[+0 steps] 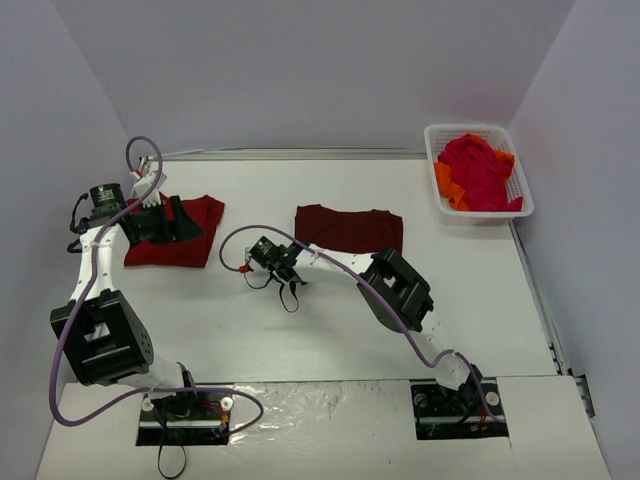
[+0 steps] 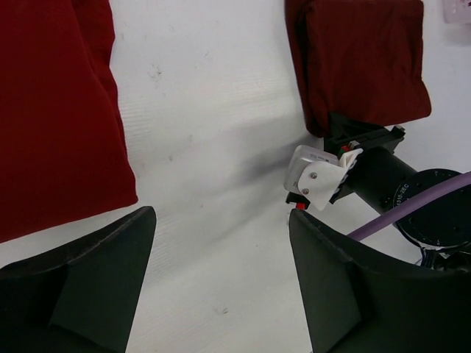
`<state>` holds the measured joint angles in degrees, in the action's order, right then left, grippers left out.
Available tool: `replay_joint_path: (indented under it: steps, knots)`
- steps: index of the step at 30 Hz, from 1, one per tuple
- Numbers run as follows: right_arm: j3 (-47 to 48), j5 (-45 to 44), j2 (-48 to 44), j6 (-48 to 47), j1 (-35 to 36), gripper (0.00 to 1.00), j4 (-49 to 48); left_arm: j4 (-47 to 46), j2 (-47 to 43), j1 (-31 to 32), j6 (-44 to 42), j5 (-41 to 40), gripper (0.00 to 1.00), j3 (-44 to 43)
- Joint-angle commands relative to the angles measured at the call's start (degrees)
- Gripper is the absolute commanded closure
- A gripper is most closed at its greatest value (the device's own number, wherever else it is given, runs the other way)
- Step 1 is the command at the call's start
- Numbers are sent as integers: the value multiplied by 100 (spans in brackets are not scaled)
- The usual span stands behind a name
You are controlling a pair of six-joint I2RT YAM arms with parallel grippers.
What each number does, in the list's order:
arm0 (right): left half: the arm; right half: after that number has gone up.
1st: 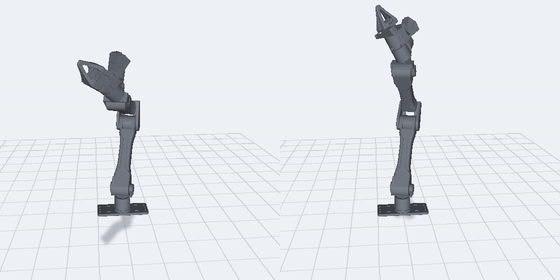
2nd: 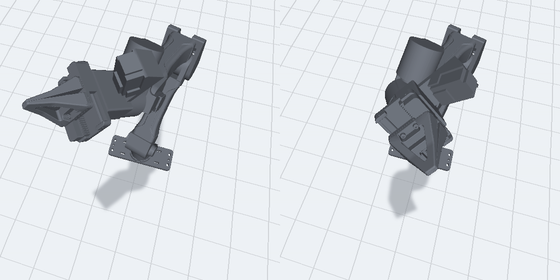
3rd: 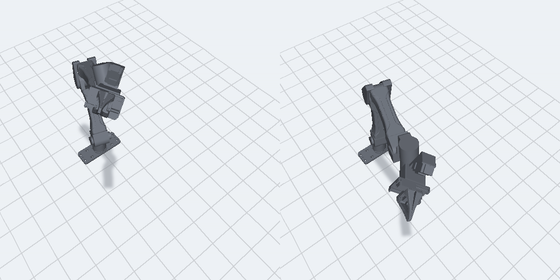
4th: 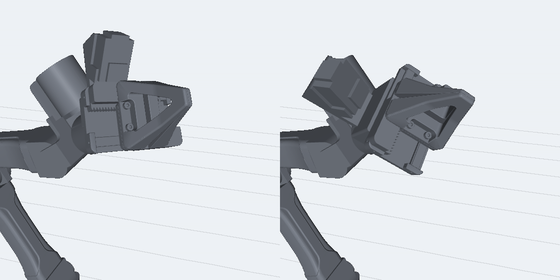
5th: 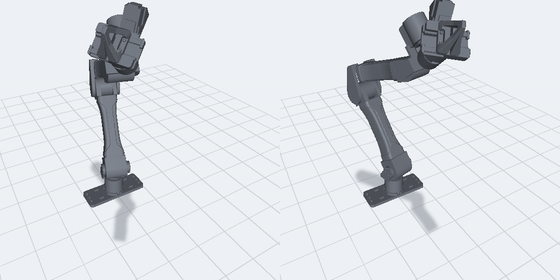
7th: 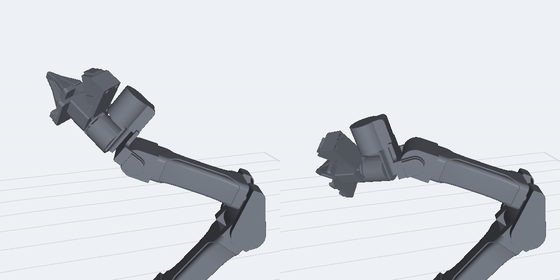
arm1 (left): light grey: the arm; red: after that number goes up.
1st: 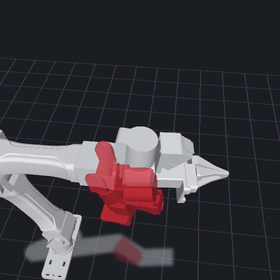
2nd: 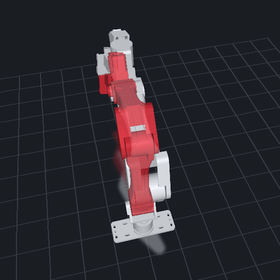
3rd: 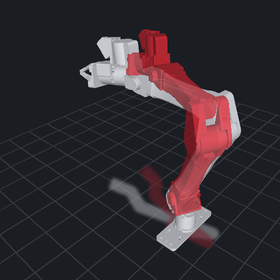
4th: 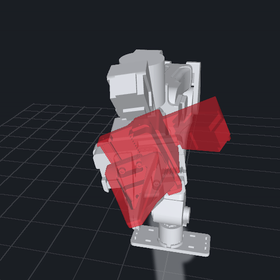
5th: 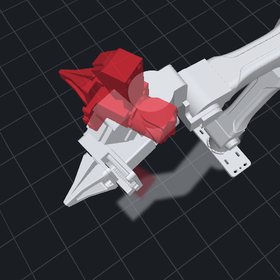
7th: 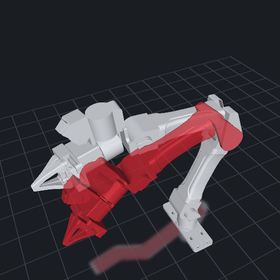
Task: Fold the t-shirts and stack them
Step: Put the neatly folded tshirt into the corner of the board with the left arm
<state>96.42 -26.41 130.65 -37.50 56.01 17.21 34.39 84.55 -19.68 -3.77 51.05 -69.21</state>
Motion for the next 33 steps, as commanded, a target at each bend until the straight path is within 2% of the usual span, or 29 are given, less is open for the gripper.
replay_joint_path:
  steps: [1,4,11,15,22,30,31,33]
  knots:
    - [-9,57,-593,85,-11,100,318,-274,26,-1,611,511,27,13]
    - [-36,75,-795,93,-2,100,353,-607,280,35,1244,1002,26,39]
    - [70,277,-989,278,50,100,362,-1276,852,289,2449,1496,24,-49]
    - [70,233,-910,260,112,100,362,-2652,1299,456,3906,1558,24,197]
    - [-27,251,-1032,287,121,100,362,-3184,1994,1264,4420,1426,23,75]
    - [175,136,-1059,278,68,100,362,-4177,2811,1739,5351,1241,21,-163]
    - [184,137,-1042,295,51,100,362,-4238,2864,1801,5404,1206,19,-137]
    - [193,189,-1041,322,42,100,362,-4318,2970,1907,5457,1145,8,-102]
